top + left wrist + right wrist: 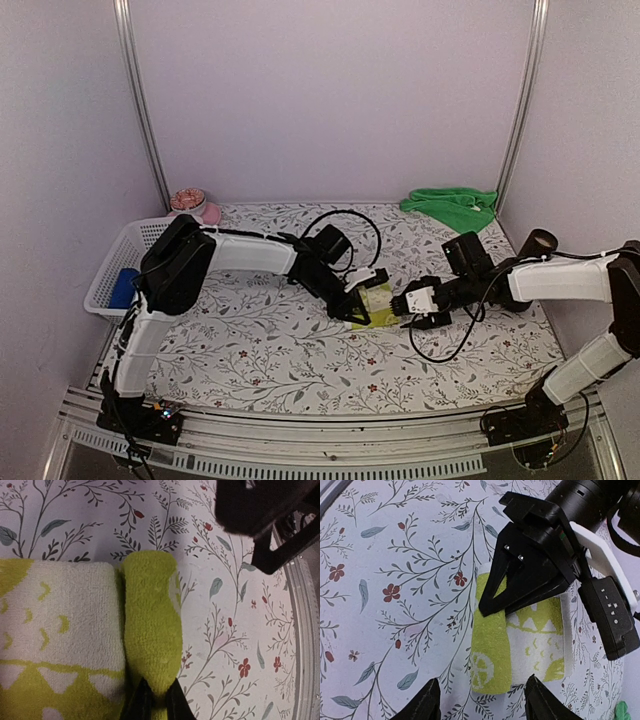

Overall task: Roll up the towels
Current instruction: Roll the towel at the center of the board.

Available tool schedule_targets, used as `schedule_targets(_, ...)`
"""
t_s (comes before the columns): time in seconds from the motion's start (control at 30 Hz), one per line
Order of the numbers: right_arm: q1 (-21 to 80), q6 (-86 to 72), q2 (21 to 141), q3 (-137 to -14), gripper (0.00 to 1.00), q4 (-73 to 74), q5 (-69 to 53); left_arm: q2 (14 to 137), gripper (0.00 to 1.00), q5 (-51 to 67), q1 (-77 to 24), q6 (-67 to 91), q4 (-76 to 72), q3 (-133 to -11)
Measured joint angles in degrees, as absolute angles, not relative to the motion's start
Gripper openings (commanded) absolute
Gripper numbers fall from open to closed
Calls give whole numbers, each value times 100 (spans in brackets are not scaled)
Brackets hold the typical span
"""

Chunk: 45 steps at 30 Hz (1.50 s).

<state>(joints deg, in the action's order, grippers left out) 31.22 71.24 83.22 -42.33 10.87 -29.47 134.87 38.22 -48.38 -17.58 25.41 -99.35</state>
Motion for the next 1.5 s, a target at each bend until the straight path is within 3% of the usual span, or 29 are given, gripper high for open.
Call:
schedule_targets(0.33, 3918, 6886, 8788, -3747, 49, -655, -1776, 13745, 0, 4665, -4552, -1559, 2759, -10101)
schedule_targets(0.83, 4322, 6702, 9404, -3667, 40, -1516, -1026, 14031, 0, 5133, -4449, -1275, 2974, -10420)
schedule_targets(0.97, 4327, 6696, 9454, -3662, 32, -1599, -952, 14051, 0, 5153, -4442, -1232, 2991, -10447)
schedule_targets(1.1, 4338, 6685, 9614, -3664, 16, -1715, -871, 14088, 0, 5186, -4434, -1212, 3052, -10508)
schedule_targets(1.23, 4348, 6670, 9747, -3686, 4, -1848, -779, 14114, 14, 5194, -4434, -1212, 3105, -10554)
schedule_targets(1.5, 4342, 6495, 9824, -3905, 3, -1590, -740, 13972, 47, 5033, -4434, -1315, 2976, -10394)
